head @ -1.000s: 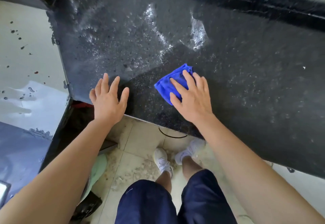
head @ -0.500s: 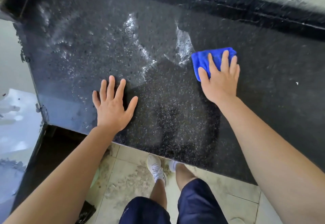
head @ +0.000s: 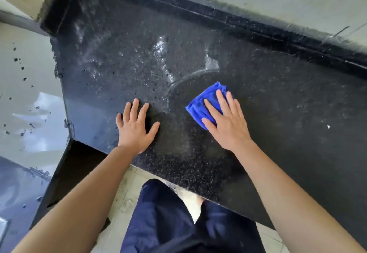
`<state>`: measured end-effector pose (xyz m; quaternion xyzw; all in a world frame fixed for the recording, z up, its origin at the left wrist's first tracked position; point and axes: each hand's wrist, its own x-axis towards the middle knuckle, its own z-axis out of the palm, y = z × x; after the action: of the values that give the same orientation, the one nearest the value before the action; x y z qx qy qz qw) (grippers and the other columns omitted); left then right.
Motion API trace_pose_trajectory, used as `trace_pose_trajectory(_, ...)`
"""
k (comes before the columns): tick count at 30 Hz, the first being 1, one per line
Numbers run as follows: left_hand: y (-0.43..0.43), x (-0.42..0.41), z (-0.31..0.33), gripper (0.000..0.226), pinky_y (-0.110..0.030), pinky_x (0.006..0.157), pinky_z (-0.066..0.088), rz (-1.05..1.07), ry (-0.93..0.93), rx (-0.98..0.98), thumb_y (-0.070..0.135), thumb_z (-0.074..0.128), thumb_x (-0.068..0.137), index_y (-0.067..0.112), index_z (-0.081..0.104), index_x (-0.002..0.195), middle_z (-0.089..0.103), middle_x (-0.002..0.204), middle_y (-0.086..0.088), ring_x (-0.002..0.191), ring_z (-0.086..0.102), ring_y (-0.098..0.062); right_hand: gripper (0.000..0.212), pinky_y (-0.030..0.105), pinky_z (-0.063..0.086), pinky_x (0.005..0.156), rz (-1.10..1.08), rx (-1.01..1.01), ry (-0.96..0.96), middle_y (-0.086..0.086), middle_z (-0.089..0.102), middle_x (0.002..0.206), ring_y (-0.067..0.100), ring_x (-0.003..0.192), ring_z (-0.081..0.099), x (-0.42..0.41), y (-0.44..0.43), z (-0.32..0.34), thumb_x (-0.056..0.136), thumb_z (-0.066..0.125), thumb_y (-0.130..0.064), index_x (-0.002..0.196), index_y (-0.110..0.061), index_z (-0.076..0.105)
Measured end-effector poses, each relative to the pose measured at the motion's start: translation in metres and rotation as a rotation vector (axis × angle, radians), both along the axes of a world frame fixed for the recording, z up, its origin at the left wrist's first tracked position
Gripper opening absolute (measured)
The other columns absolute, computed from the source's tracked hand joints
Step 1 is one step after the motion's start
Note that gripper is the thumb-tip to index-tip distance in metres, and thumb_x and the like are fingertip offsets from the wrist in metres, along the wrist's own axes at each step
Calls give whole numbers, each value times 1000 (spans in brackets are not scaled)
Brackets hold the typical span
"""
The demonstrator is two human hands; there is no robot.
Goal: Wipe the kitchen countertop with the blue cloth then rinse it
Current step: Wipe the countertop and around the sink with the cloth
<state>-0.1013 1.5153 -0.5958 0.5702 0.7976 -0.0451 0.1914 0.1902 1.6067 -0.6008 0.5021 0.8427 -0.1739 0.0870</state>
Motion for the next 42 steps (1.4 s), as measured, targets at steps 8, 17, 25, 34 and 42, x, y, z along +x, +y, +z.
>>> trace_pose_trajectory(8,18,-23,3,60,-57,107,28,-115,42,66,67,43,90,28,47,134,38,144,-6,131,33,-34,64,53,6,122,-432,-92,-149,12,-7,167,40,151,-4,-3,112,3,102,27,-58,159,-33,11)
trace_pose_trajectory(17,57,-96,9,50,-53,94,38,-210,7,186,50,41,93,16,58,126,49,135,-11,117,47,-36,60,55,2,122,-392,-35,-26,13,-3,167,42,151,-4,-177,65,-2,102,27,-53,158,-32,17)
trace_pose_trajectory(25,79,-127,-3,46,-57,95,38,-308,-4,198,42,44,95,14,57,129,48,140,-16,123,42,-38,60,52,12,123,-257,-101,-126,7,-2,168,36,153,-2,-99,19,12,103,25,-57,158,-33,18)
trace_pose_trajectory(34,73,-136,-10,47,-56,99,38,-354,29,207,41,44,96,18,52,137,45,145,-14,126,39,-34,63,56,-3,122,-671,-88,-98,13,-11,166,42,151,-11,-203,171,2,103,24,-52,159,-32,7)
trace_pose_trajectory(42,70,-128,-10,50,-56,101,31,-296,-7,197,39,45,95,16,51,138,43,147,-15,130,36,-35,60,52,5,124,-95,-73,-86,7,-9,167,35,153,-9,-165,42,8,104,24,-53,159,-32,15)
